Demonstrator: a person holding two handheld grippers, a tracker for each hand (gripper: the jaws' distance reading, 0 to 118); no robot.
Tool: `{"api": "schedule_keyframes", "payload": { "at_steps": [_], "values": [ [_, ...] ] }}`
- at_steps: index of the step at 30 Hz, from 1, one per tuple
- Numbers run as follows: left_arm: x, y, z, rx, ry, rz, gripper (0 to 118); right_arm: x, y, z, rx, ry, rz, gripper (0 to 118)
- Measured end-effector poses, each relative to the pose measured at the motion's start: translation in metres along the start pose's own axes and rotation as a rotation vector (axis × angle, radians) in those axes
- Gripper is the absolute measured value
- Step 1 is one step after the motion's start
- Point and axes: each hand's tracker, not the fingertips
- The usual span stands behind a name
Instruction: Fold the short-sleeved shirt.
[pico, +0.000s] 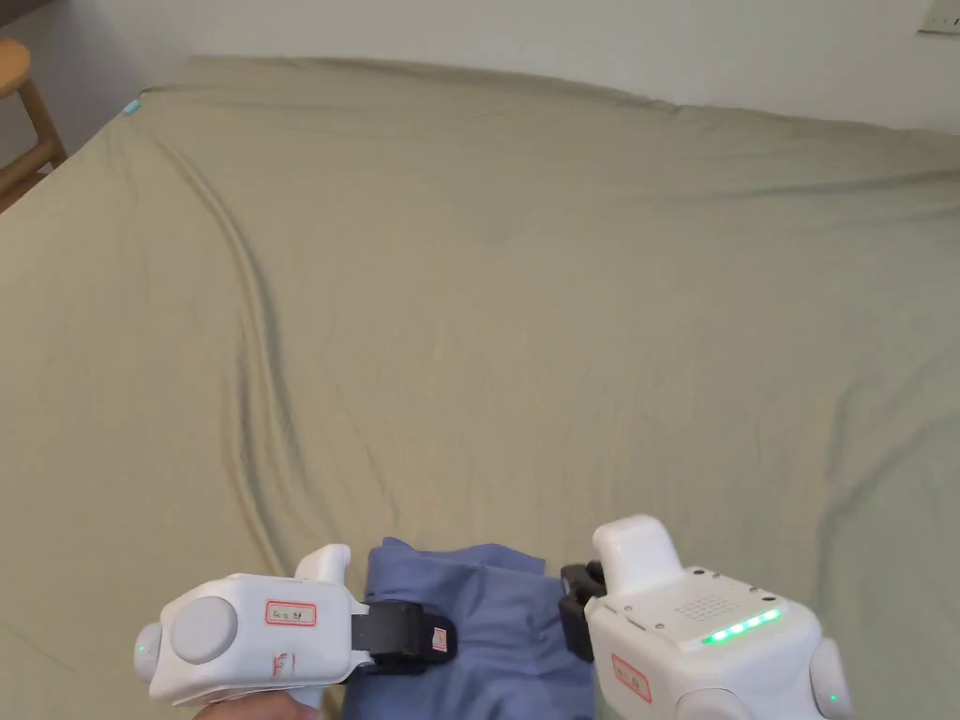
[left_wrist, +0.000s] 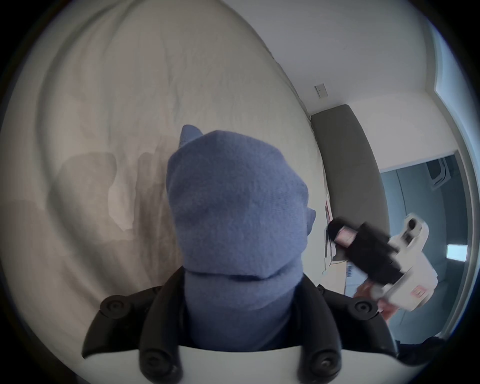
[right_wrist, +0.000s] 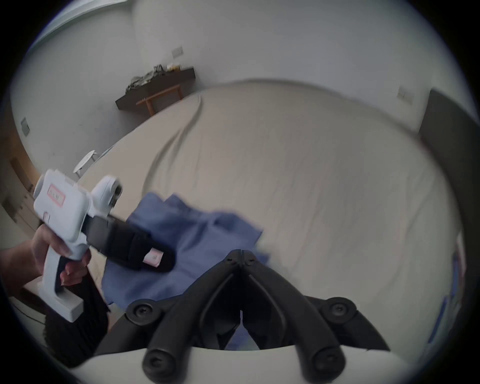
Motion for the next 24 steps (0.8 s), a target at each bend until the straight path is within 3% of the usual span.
{"api": "schedule_keyframes", "payload": {
  "at_steps": [3, 9, 24],
  "values": [
    [-0.007, 0.003, 0.026, 0.026, 0.059, -0.047, 32, -0.009, 0.026, 0.024, 0.099, -0.083, 0.081, 0],
    [-0.044, 0.010, 0.093, 0.079, 0.229, -0.067, 31, -0.033, 0.056, 0.050, 0.205, -0.124, 0.086, 0],
    [-0.152, 0.047, 0.243, 0.069, 0.734, -0.167, 31, -0.079, 0.066, 0.030, 0.184, -0.098, 0.114, 0]
  ]
}}
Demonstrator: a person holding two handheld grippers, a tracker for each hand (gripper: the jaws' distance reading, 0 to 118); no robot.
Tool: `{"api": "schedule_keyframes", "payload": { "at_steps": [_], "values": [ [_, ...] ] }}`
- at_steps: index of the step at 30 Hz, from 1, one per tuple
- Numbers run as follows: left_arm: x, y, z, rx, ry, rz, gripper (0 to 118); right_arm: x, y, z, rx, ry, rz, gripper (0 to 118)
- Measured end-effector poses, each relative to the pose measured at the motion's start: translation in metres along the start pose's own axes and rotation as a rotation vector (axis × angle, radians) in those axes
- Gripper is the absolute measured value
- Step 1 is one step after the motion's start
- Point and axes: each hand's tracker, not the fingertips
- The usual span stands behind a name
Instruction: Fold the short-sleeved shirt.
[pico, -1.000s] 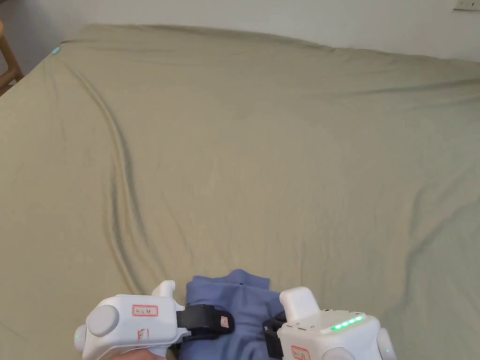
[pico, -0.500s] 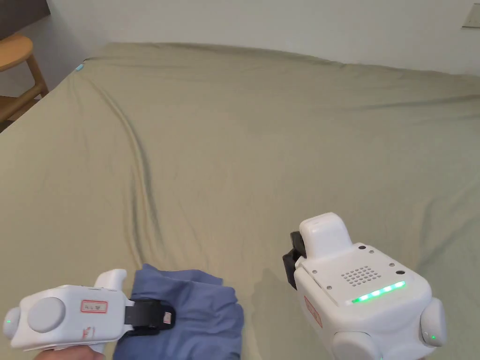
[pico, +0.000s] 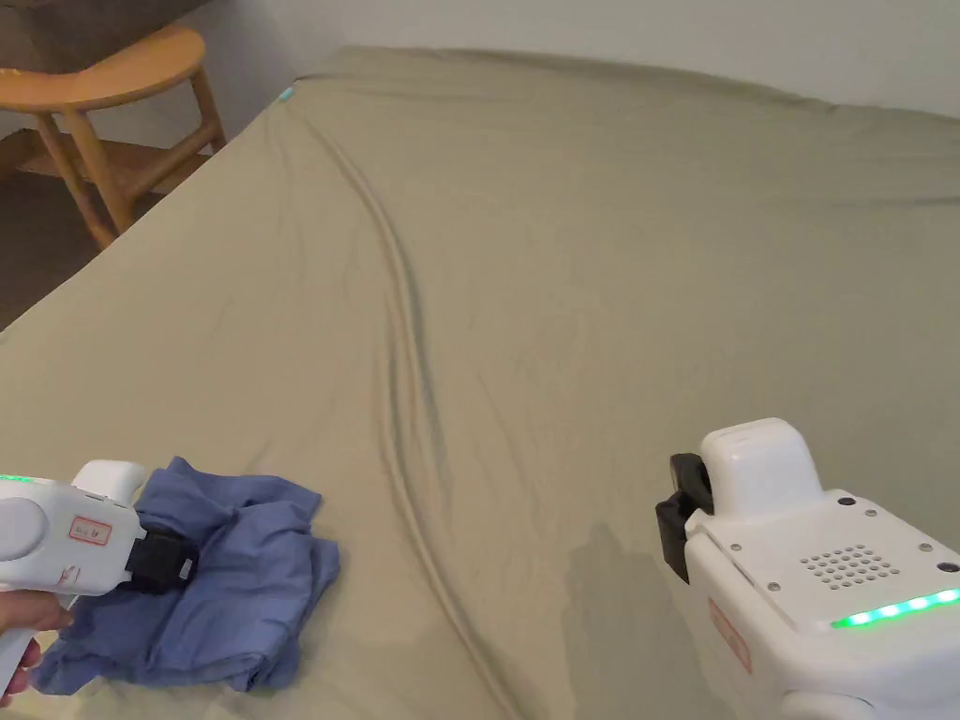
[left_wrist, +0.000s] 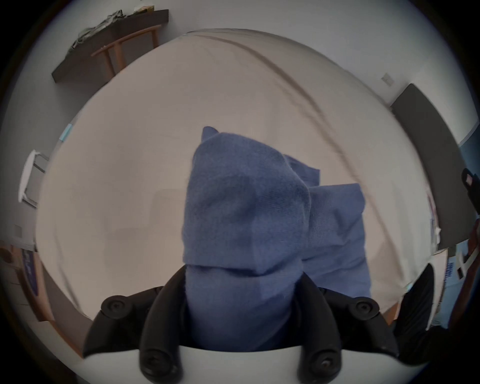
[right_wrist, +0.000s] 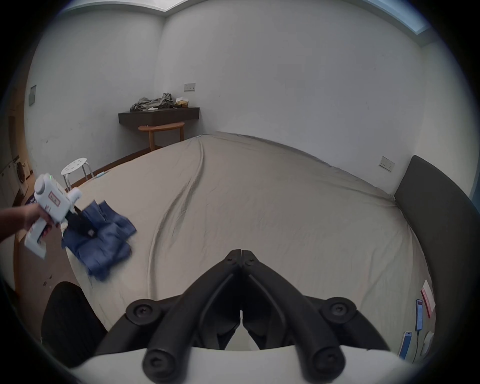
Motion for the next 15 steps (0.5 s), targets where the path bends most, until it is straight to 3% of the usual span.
{"api": "schedule_keyframes", "payload": {
  "at_steps": [2, 6, 8, 11, 15],
  "values": [
    [-0.025, 0.010, -0.003, -0.008, 0.008, -0.007, 31, -0.002, -0.002, -0.005, -0.019, -0.001, 0.007, 0],
    [-0.065, 0.029, 0.002, -0.039, 0.226, -0.085, 31, -0.002, -0.007, -0.017, -0.062, -0.014, 0.018, 0],
    [-0.091, 0.037, 0.005, -0.040, 0.227, -0.061, 31, -0.001, -0.008, -0.024, -0.079, -0.020, 0.014, 0],
    [-0.122, 0.047, 0.005, -0.072, 0.379, -0.055, 31, 0.001, -0.010, -0.033, -0.102, -0.029, 0.009, 0],
    [-0.142, 0.053, 0.003, -0.085, 0.301, 0.033, 31, 0.004, -0.012, -0.040, -0.119, -0.037, 0.003, 0]
  ]
}}
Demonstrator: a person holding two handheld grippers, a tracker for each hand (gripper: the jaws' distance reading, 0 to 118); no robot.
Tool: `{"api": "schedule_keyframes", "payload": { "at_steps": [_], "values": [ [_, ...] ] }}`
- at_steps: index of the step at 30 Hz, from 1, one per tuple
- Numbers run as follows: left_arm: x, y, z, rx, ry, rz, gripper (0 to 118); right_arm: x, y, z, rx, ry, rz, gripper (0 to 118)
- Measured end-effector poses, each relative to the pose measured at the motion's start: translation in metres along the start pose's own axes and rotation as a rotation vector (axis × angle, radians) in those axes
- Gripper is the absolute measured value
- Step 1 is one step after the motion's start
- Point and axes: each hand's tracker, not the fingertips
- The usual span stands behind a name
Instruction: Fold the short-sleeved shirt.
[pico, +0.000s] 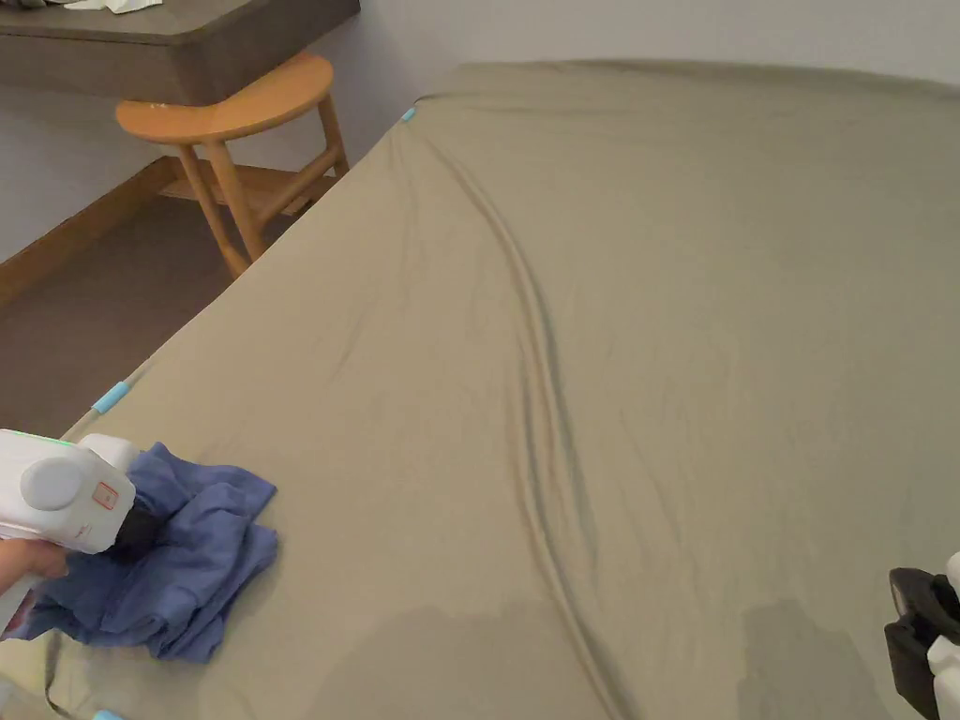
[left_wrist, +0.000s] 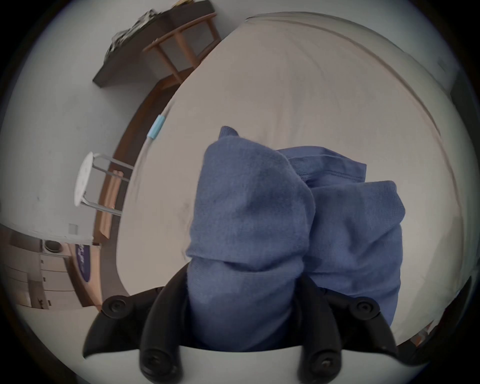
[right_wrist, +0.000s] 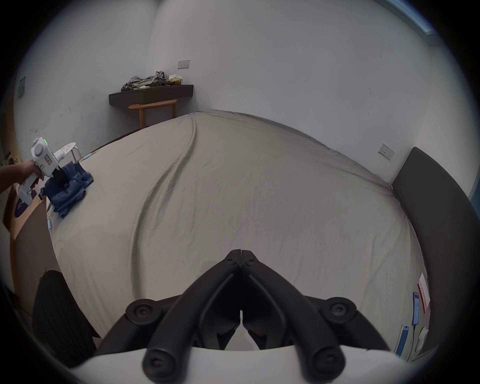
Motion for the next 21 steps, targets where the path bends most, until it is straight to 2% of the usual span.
{"api": "schedule_keyframes", "payload": {
  "at_steps": [2, 3, 4, 5, 6, 8, 10, 12, 17, 21],
  "values": [
    [0.008, 0.002, 0.005, 0.029, 0.080, -0.135, 40, 0.002, 0.000, -0.002, -0.008, -0.001, -0.007, 0],
    [0.013, 0.004, 0.010, 0.032, 0.149, -0.183, 52, 0.005, 0.001, -0.001, -0.009, 0.001, -0.009, 0],
    [0.019, 0.007, 0.017, 0.053, 0.208, -0.198, 72, 0.008, 0.002, 0.000, -0.007, 0.000, -0.011, 0],
    [0.024, 0.011, 0.031, 0.103, 0.242, -0.206, 87, 0.012, 0.004, 0.003, 0.001, -0.008, -0.016, 0],
    [0.026, 0.015, 0.040, 0.185, 0.215, -0.180, 96, 0.018, 0.007, 0.006, 0.010, -0.017, -0.025, 0],
    [0.041, 0.025, 0.082, 0.370, 0.197, -0.106, 97, 0.034, 0.015, 0.015, 0.037, -0.033, -0.054, 0],
    [0.067, 0.026, 0.141, 0.687, 0.228, -0.025, 97, 0.053, 0.025, 0.031, 0.073, -0.040, -0.090, 0],
    [0.094, 0.025, 0.192, 0.900, 0.111, 0.064, 97, 0.069, 0.035, 0.049, 0.126, -0.077, -0.084, 0],
    [0.175, 0.013, 0.282, 1.110, -0.181, 0.231, 101, 0.102, 0.056, 0.106, 0.264, -0.180, -0.074, 0],
    [0.251, -0.013, 0.322, 1.239, -0.257, 0.229, 100, 0.117, 0.063, 0.151, 0.369, -0.267, -0.080, 0]
  ]
}}
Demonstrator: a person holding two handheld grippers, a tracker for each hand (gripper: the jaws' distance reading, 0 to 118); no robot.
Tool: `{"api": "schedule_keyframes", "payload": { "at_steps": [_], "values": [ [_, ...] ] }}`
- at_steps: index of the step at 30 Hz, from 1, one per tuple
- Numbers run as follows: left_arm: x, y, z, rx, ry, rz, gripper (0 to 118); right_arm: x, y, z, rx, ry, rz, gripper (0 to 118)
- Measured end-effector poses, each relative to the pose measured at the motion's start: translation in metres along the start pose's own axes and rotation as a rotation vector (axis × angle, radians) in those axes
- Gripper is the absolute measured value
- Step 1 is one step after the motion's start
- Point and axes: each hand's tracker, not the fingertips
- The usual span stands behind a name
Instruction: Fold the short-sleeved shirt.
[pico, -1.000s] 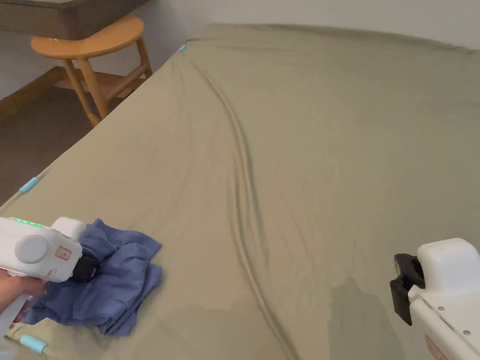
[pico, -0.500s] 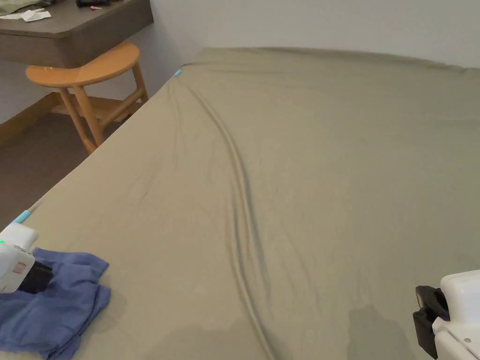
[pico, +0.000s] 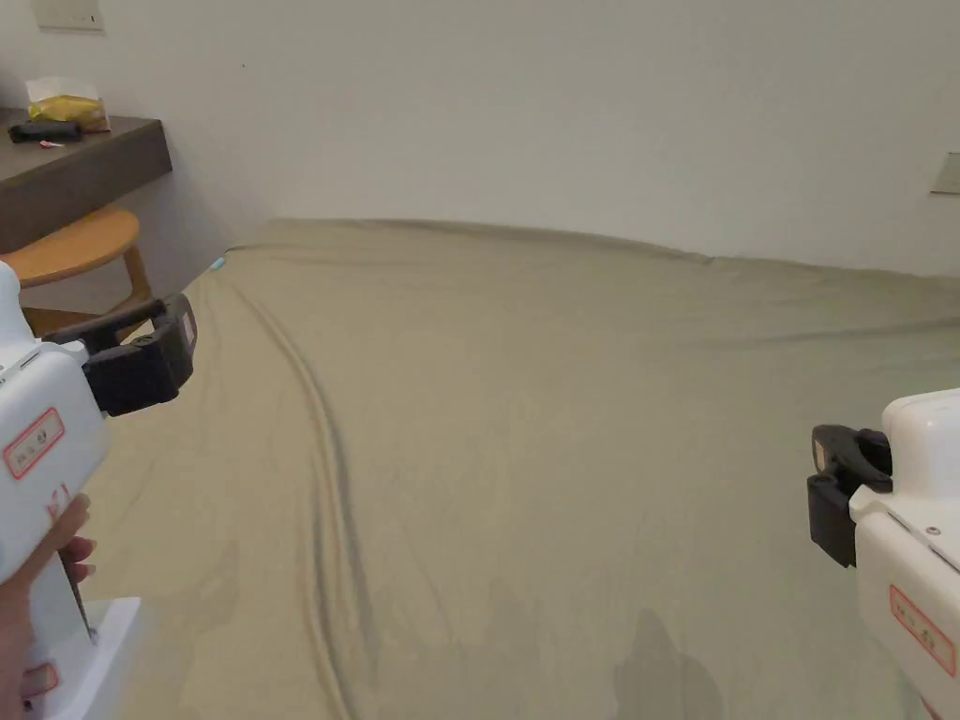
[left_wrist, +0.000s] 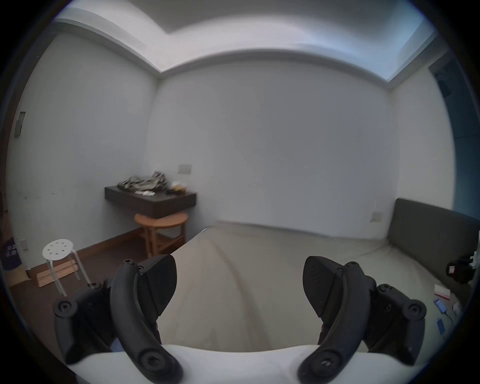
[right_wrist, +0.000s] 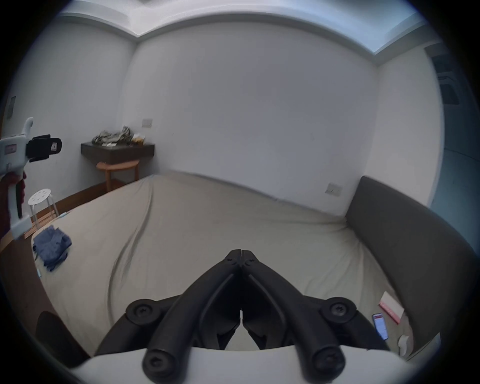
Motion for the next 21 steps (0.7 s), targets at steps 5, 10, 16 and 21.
{"api": "schedule_keyframes", "payload": {
  "at_steps": [5, 10, 16, 21],
  "values": [
    [0.094, -0.011, 0.032, 0.053, -0.094, -0.047, 5, 0.012, 0.014, 0.034, 0.070, -0.054, -0.013, 0],
    [0.164, -0.018, 0.059, 0.073, -0.202, -0.147, 0, 0.004, 0.014, 0.058, 0.142, -0.095, 0.013, 0],
    [0.207, -0.034, 0.090, 0.099, -0.222, -0.234, 0, -0.002, 0.000, 0.069, 0.168, -0.128, 0.026, 0],
    [0.208, -0.046, 0.099, 0.058, -0.199, -0.269, 0, -0.001, -0.011, 0.069, 0.157, -0.122, 0.009, 0]
  ]
}}
